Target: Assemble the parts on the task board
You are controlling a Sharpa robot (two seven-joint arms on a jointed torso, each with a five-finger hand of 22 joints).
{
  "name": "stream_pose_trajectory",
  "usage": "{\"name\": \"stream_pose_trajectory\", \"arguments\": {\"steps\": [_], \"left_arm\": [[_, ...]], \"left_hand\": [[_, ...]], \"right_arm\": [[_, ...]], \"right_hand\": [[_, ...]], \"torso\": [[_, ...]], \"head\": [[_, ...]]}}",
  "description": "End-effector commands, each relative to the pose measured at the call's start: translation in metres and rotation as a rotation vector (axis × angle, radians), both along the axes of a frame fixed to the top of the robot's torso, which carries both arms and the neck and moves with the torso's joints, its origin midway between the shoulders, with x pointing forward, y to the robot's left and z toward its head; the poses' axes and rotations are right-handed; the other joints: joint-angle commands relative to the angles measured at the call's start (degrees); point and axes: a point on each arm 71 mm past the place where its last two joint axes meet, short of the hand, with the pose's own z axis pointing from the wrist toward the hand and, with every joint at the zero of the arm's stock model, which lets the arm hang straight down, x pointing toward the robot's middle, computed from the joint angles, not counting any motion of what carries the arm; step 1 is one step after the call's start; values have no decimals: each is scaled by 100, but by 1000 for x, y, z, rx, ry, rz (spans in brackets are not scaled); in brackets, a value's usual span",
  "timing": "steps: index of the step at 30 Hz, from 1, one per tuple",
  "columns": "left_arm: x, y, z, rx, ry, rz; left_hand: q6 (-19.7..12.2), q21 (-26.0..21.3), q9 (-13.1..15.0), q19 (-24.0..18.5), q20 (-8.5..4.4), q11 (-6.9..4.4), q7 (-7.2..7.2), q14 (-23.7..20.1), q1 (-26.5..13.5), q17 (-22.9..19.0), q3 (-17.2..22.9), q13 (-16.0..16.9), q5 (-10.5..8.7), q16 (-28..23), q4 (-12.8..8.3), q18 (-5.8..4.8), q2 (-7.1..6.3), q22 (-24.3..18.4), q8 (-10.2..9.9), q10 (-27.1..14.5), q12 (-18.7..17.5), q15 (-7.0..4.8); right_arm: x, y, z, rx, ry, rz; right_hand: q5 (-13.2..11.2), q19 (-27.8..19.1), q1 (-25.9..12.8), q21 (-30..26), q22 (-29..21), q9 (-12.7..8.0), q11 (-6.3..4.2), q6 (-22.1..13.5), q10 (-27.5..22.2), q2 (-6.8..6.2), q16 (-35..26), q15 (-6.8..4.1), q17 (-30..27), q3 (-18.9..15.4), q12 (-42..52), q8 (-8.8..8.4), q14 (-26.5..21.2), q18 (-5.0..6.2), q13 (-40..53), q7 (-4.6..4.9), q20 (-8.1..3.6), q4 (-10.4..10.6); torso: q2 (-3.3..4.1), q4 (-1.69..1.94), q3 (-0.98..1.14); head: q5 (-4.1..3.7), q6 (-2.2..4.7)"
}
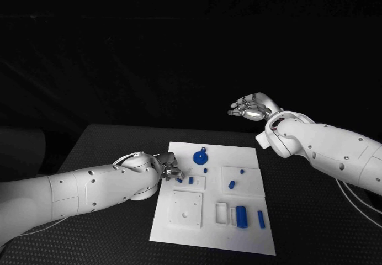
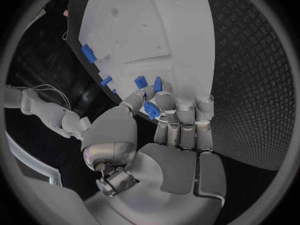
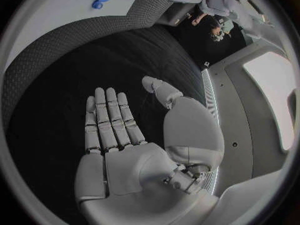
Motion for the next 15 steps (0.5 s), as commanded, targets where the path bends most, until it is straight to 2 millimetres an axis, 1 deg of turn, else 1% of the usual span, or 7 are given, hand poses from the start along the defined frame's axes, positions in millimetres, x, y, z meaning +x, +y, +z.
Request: {"name": "stream_pose_trajectory", "arguments": {"steps": [1, 12, 15], "left_arm": [[0, 1, 0, 0, -21, -2], [-3, -3, -1, 29, -26, -46], [-4, -3, -1, 38, -23, -57]], "left_hand": [[795, 32, 327, 58, -708, -455, -621, 412, 51, -1, 59, 1, 16, 15, -6, 89, 112, 84, 624, 258, 25, -438], [781, 32, 327, 62, -710, -456, -621, 412, 52, -7, 64, -6, -12, 5, -6, 93, 101, 80, 629, 250, 26, -444], [765, 29, 324, 60, -711, -454, -619, 407, 69, -15, 75, -14, -44, -8, -7, 96, 69, 77, 631, 241, 24, -448]], "right_arm": [[0, 1, 0, -2, 1, 14], [0, 1, -1, -2, 4, 14], [-1, 0, -2, -2, 5, 13]], "right_hand": [[31, -17, -34, -21, 9, -6, 3, -58, -19, 29, 20, -2, -7, -1, -35, 18, -35, -49, 0, 56, 0, 30], [34, -16, -36, -26, 13, -7, 2, -58, -19, 29, 21, -2, -9, -3, -35, 19, -36, -48, 0, 56, -1, 32], [35, -15, -38, -28, 15, -7, 2, -58, -19, 31, 21, -3, -9, -3, -35, 20, -37, -49, 0, 56, 0, 33]], "torso": [[-1, 0, 1], [0, 0, -1], [-1, 0, -1]], "head": [[-5, -3], [-6, -1], [-3, -6]]}}
